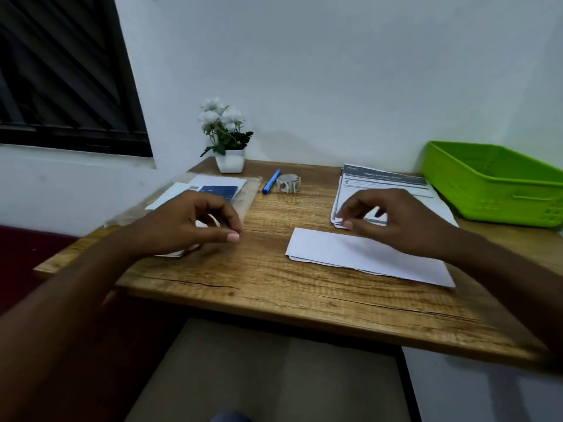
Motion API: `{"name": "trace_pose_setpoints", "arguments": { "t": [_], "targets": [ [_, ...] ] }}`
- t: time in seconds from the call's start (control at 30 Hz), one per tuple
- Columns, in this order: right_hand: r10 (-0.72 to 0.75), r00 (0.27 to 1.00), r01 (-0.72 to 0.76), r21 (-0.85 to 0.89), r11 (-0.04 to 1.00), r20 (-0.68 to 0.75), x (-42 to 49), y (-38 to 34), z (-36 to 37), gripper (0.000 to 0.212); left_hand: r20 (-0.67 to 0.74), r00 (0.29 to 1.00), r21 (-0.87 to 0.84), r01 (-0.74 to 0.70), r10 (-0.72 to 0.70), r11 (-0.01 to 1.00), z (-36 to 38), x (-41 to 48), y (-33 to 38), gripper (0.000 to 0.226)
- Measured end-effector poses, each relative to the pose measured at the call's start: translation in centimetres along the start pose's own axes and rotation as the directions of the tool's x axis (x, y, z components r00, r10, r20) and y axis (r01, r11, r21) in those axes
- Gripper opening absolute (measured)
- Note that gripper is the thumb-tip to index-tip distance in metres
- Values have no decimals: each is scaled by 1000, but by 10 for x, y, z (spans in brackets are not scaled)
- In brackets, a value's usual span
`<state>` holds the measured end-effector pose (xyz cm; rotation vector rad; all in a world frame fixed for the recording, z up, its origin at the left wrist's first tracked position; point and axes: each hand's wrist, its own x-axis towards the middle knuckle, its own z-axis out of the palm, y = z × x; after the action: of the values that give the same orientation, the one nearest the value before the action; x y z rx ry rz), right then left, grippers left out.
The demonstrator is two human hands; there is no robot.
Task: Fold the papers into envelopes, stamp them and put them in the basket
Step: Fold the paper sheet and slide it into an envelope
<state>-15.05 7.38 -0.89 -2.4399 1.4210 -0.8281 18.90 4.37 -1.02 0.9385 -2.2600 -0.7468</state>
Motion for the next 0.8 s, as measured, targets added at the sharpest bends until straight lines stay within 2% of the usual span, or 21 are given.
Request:
{"name": "trace_pose_setpoints", "arguments": {
  "t": [0.13,0.3,0.43,0.5,0.63,0.8],
  "targets": [
    [-90,995,89,24,996,40,37,-34,31,12,-219,976,76,28,-10,997,-26,-29,-20,16],
    [-209,975,201,99,975,74,76,-81,73,21,-393,916,283,199,-76,938,-59,-61,-44,20],
    [-268,960,251,175,952,82,98,-118,108,24,-511,845,197,292,-156,936,-63,-72,-61,15],
    [-294,945,282,99,954,141,106,-130,120,23,-564,809,160,304,-166,939,-55,-75,-67,13],
    [-274,918,336,-193,922,288,115,-143,137,37,-646,752,125,274,-132,954,-51,-77,-74,11],
    [-314,915,390,-358,849,253,115,-154,144,38,-644,757,117,245,-114,963,-51,-79,-75,11]
  ]
}}
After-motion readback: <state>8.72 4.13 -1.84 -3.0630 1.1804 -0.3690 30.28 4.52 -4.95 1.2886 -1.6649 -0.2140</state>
